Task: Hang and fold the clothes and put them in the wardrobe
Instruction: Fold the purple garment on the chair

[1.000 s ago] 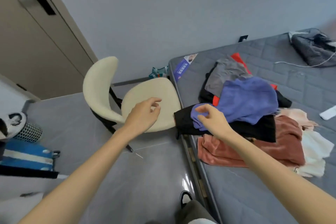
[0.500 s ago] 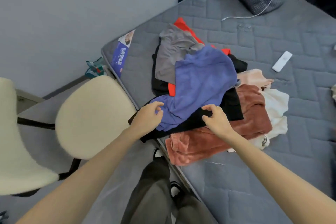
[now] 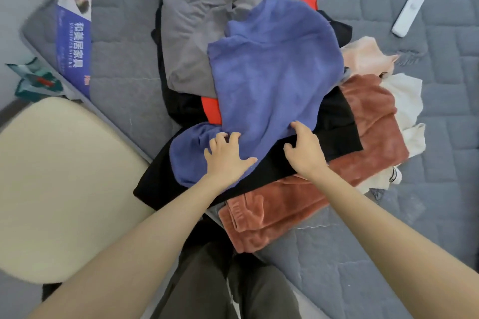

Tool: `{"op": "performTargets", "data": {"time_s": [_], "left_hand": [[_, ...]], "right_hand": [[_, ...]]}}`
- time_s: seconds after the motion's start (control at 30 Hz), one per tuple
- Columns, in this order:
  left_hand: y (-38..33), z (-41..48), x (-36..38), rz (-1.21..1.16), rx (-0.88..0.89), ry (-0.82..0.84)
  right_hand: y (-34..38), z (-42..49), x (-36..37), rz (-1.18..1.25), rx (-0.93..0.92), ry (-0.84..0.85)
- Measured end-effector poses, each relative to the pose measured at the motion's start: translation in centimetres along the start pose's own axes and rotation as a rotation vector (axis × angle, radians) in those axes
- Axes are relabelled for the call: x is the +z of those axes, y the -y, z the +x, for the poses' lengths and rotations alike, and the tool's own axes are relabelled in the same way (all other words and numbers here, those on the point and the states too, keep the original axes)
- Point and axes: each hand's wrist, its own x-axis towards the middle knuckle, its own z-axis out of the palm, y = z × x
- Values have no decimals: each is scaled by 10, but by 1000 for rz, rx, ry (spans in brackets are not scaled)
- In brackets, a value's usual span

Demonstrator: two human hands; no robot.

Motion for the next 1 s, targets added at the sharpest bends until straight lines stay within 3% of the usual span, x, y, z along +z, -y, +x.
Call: {"op": "performTargets", "data": {"time_s": [0.07,0.2,0.33,0.53,0.6,0.67,0.73,0.8,0.93,1.0], "left_hand": [[5,13,3,-68,47,-132],[18,28,-20,-503,25,-324],[43,35,-69,-506,-14,-564],[49,36,-111,-579,-84,-766],[47,32,-109,-505,-95,-840],[44,22,-98,-495,-65,-871],[39,8,-77,-609,25,-752],[37,-3,-49,-622,94,-518],[43,-11,1,-429,126,12],[45,-7,14,-306,62,132]], "right_hand": [[-5,8,8,-40,-10,12],[-9,23,18,-153,-18,-7],[10,24,17,35,-76,-98],[67,-1,-6,279,-355,-187],[75,-2,-10,356,-352,-205],[73,-2,-10,434,-256,-118],[63,-2,-9,534,-108,1],[51,-4,-9,613,-4,12],[26,-9,-3,541,156,-131],[17,-9,6,487,316,-47]]}}
